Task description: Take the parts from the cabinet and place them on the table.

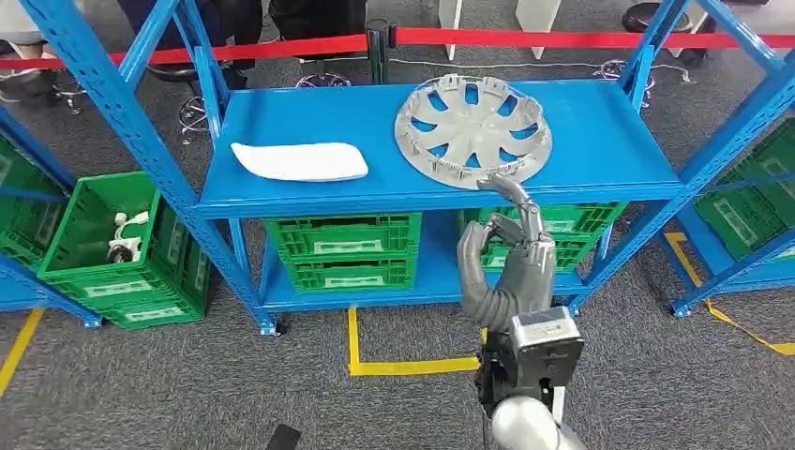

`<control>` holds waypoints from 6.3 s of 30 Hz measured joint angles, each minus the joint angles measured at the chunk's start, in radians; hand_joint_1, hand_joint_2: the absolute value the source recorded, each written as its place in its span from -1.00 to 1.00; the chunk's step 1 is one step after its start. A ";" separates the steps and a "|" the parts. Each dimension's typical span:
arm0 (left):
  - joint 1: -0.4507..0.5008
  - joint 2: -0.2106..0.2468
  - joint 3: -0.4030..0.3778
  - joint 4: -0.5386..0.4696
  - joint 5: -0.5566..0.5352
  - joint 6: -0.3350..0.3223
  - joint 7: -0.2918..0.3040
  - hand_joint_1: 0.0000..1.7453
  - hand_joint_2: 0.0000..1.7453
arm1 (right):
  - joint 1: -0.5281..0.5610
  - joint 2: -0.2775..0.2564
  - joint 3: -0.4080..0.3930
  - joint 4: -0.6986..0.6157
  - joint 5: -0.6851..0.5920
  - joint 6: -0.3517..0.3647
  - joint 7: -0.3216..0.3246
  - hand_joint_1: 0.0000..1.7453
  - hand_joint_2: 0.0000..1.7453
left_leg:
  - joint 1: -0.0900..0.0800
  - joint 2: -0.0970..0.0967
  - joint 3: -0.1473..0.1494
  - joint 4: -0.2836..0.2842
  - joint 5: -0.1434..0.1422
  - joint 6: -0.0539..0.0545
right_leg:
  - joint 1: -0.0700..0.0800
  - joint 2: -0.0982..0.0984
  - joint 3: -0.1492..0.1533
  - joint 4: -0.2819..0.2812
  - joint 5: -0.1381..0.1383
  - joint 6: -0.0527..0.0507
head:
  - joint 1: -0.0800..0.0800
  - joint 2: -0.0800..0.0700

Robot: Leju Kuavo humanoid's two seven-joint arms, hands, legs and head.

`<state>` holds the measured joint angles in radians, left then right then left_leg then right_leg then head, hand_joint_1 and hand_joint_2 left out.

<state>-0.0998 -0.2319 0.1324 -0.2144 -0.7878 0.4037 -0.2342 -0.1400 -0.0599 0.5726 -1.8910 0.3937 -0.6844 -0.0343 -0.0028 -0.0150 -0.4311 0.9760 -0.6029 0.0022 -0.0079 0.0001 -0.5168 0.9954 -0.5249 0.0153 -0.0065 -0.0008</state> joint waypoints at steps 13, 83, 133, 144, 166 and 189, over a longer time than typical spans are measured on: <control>0.016 0.012 -0.005 0.008 -0.073 -0.005 0.118 -1.00 1.00 | 0.001 -0.006 0.026 -0.045 -0.030 0.000 0.018 1.00 1.00 | 0.000 0.012 -0.001 0.000 0.000 0.001 | 0.000 0.001 0.000 0.000 0.000 0.000 | 0.000 0.000; 0.035 0.056 -0.240 0.018 -0.220 -0.066 0.213 -1.00 1.00 | -0.056 -0.031 0.111 0.034 -0.101 0.000 0.037 1.00 1.00 | 0.021 0.023 -0.146 0.083 0.058 0.013 | -0.028 0.000 0.000 0.074 -0.086 0.015 | 0.027 0.000; 0.027 0.053 -0.387 0.016 -0.212 -0.061 0.228 -1.00 1.00 | -0.250 -0.282 -0.005 0.337 0.570 0.105 0.573 1.00 1.00 | 0.003 0.005 -0.165 0.069 0.101 0.014 | -0.012 -0.008 0.033 -0.017 -0.021 0.022 | 0.027 0.000; 0.028 0.053 -0.433 0.016 -0.166 -0.057 0.234 -1.00 1.00 | -0.239 -0.509 -0.184 0.440 0.516 0.171 0.676 1.00 1.00 | 0.003 0.002 -0.165 0.069 0.102 0.013 | -0.012 -0.012 0.035 -0.017 -0.022 0.025 | 0.027 0.000; 0.028 0.051 -0.481 0.016 -0.113 -0.035 0.233 -1.00 1.00 | -0.205 -0.533 -0.189 0.479 0.373 0.376 0.580 1.00 1.00 | 0.004 0.024 -0.163 0.068 0.100 0.014 | -0.011 -0.005 0.035 -0.017 -0.022 0.025 | 0.027 0.000; 0.026 0.050 -0.537 0.016 -0.097 -0.056 0.208 -1.00 1.00 | -0.410 -0.533 0.023 0.743 0.503 0.580 0.526 1.00 1.00 | 0.003 0.028 -0.162 0.068 0.099 0.015 | -0.011 0.001 0.034 -0.017 -0.022 0.025 | 0.027 0.000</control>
<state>-0.0738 -0.1820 -0.4048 -0.1987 -0.8850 0.3475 -0.0263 -0.5503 -0.5928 0.5954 -1.1479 0.8971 -0.1045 0.4917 0.0006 0.0131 -0.5936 1.0438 -0.5037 0.0167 -0.0192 0.0007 -0.4827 0.9787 -0.5468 0.0405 0.0210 -0.0008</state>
